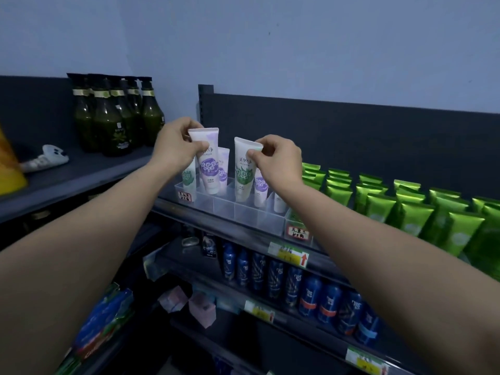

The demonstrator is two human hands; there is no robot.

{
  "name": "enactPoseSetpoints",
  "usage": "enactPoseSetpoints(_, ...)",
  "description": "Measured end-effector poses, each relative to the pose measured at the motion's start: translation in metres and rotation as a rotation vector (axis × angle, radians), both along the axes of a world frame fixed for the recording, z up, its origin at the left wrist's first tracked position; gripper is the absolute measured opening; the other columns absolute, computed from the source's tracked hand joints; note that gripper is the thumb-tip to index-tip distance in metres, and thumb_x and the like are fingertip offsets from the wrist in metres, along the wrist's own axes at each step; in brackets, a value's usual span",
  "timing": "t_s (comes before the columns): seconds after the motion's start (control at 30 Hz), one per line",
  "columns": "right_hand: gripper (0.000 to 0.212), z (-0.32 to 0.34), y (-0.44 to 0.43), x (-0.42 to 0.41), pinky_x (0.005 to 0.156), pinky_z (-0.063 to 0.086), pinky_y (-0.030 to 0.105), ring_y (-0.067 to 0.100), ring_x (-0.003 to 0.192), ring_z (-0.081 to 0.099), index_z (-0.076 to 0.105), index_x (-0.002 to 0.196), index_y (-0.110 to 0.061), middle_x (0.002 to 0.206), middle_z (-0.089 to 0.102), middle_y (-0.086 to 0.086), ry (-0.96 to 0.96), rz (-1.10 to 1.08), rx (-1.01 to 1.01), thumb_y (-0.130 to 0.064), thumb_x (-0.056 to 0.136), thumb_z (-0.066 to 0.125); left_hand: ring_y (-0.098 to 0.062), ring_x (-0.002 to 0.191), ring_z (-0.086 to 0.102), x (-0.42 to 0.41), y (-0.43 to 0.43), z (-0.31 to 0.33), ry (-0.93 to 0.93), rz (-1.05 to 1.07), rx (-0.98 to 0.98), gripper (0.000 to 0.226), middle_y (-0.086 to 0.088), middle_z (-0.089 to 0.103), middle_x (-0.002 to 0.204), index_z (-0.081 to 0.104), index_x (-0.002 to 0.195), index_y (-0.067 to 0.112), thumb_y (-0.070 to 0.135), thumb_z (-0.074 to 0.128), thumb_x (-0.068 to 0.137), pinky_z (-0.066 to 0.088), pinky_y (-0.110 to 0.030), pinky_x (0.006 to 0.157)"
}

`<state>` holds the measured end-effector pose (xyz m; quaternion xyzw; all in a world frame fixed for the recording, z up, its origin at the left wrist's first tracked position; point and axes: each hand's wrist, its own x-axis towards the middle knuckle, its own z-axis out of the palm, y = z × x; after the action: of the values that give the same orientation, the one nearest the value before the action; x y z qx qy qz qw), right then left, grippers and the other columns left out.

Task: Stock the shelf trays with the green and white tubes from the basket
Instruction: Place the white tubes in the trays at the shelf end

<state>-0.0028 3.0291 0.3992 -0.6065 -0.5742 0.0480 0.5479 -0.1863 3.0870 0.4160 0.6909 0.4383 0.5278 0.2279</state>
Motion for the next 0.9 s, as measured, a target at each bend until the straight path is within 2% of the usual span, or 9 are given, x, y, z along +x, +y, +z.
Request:
enactPoseSetpoints(0.1,0.017,0.0,0.016,-0.003,0.078,0.052,0.03,0.015,0.082,0.064,0.073,0.097,-0.017,0.085,0.07,-0.004,0.004,-0.007,0.001,-0.022,0.082,0.071,-0.015,0.078,0.057,0.001,0.019,0.001,0.036,0.02,0.025,0.022,-0.003,0.062,0.091,0.058,0.091,0.015,0.0,0.07,0.08,0.048,-0.025,0.068)
enactPoseSetpoints(0.2,0.019,-0.003,0.033,-0.005,0.076,0.048,0.025,0.013,0.079,0.061,0.074,0.099,-0.015,0.081,0.067,-0.004,-0.002,-0.026,-0.007,-0.022,0.081,0.071,-0.013,0.076,0.056,0.002,0.038,0.003,0.083,0.015,0.036,0.024,-0.001,0.061,0.09,0.057,0.093,0.017,0.0,0.069,0.081,0.046,-0.02,0.063)
enactPoseSetpoints(0.37,0.02,-0.012,0.061,-0.009,0.07,0.041,0.021,0.012,0.076,0.058,0.074,0.098,-0.015,0.078,0.064,-0.005,-0.01,-0.072,-0.059,-0.022,0.079,0.072,-0.016,0.079,0.058,0.001,0.07,0.001,0.3,-0.044,0.054,0.019,0.001,0.062,0.089,0.061,0.096,0.013,0.003,0.068,0.082,0.047,-0.028,0.067)
enactPoseSetpoints(0.43,0.019,-0.015,0.068,-0.011,0.071,0.044,0.022,0.013,0.077,0.059,0.074,0.097,-0.015,0.078,0.065,-0.005,-0.005,-0.082,-0.093,-0.022,0.079,0.073,-0.017,0.081,0.058,0.002,0.083,-0.001,0.375,-0.077,0.076,0.02,0.002,0.063,0.091,0.063,0.097,0.014,0.004,0.069,0.081,0.043,-0.027,0.068)
enactPoseSetpoints(0.53,0.012,-0.021,0.078,-0.014,0.074,0.05,0.027,0.016,0.078,0.064,0.073,0.09,-0.016,0.077,0.067,-0.004,-0.007,-0.105,-0.146,-0.022,0.08,0.073,-0.011,0.076,0.057,0.001,0.101,-0.005,0.481,-0.133,0.062,0.022,0.004,0.064,0.09,0.065,0.093,0.022,0.006,0.071,0.079,0.039,-0.025,0.063)
enactPoseSetpoints(0.63,0.004,-0.028,0.085,-0.017,0.07,0.053,0.03,0.019,0.075,0.067,0.07,0.081,-0.02,0.074,0.068,-0.001,-0.01,-0.116,-0.204,-0.021,0.079,0.073,-0.002,0.071,0.056,0.0,0.115,-0.01,0.56,-0.177,0.028,0.02,0.007,0.065,0.087,0.064,0.09,0.022,0.007,0.072,0.079,0.039,-0.021,0.057)
enactPoseSetpoints(0.8,0.01,-0.039,0.092,-0.022,0.067,0.046,0.025,0.019,0.077,0.065,0.072,0.089,-0.018,0.077,0.069,0.001,-0.029,-0.141,-0.279,-0.022,0.08,0.073,-0.014,0.068,0.06,-0.001,0.126,-0.022,0.614,-0.239,-0.001,0.018,0.005,0.064,0.081,0.063,0.087,0.018,0.004,0.072,0.078,0.046,-0.027,0.061)
enactPoseSetpoints(0.9,0.012,-0.044,0.095,-0.023,0.072,0.053,0.03,0.021,0.078,0.067,0.072,0.091,-0.017,0.079,0.071,0.002,-0.049,-0.169,-0.309,-0.023,0.08,0.073,-0.017,0.065,0.059,0.0,0.131,-0.029,0.621,-0.274,-0.012,0.018,0.0,0.063,0.084,0.062,0.086,0.016,0.003,0.07,0.078,0.044,-0.02,0.047)
